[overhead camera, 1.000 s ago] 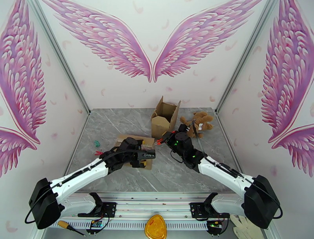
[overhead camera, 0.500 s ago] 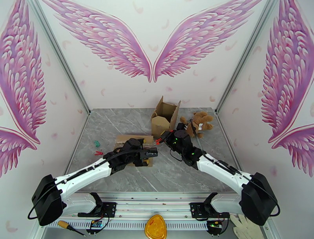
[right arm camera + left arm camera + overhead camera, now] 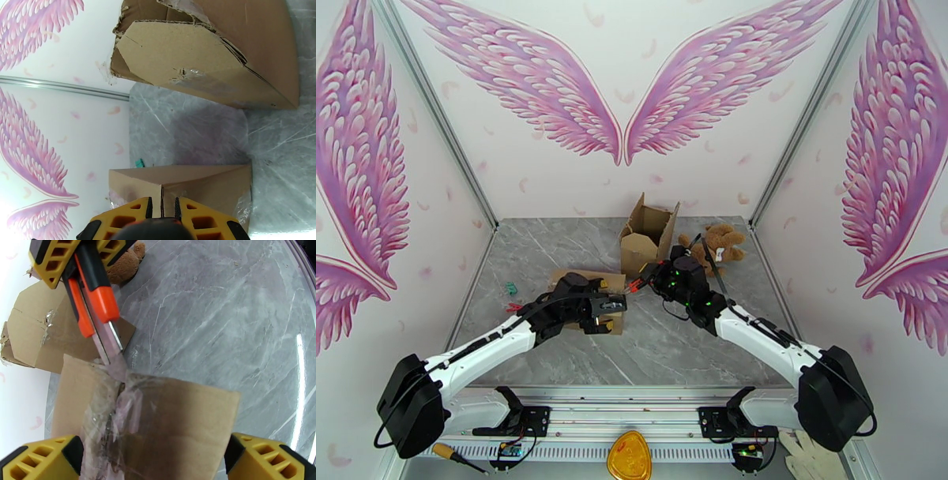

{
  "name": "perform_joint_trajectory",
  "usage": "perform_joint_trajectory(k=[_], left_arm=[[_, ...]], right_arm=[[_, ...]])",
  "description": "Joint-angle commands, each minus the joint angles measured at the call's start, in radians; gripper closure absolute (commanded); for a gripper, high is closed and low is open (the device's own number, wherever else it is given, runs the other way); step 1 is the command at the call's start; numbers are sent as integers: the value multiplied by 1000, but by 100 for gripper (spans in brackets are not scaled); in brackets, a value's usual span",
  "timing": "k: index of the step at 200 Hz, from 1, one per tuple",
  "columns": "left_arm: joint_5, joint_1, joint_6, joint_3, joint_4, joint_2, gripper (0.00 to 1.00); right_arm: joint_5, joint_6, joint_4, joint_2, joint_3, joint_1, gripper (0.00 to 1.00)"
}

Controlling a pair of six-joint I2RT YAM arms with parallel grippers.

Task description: Unpack the express box

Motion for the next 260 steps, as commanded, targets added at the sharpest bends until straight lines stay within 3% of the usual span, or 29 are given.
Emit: perform_joint_trajectory(k=[1, 35, 79, 120, 158, 198, 260], left_arm=[[-4, 39, 12, 8, 65, -28, 1], [46, 37, 1, 12, 76, -7, 1], [6, 27, -43, 30, 122, 23, 2], [-58, 44, -77, 41, 118, 40, 3], [-44, 61, -77, 22, 110, 16, 5], [-23, 68, -75, 31, 101, 29, 6], [-22, 14, -56, 80, 135, 92, 7]], right_arm=[[-191, -47, -112, 27, 5, 18, 100], [-184, -75, -74, 64, 5, 19, 100], [-201, -45, -44, 76, 6, 15, 100], [-228, -87, -153, 52, 21, -12, 100], [-322, -80, -165, 39, 8, -94, 100], [-455, -106, -171, 110, 73, -104, 100], [-483, -58, -115, 154, 107, -104, 100]])
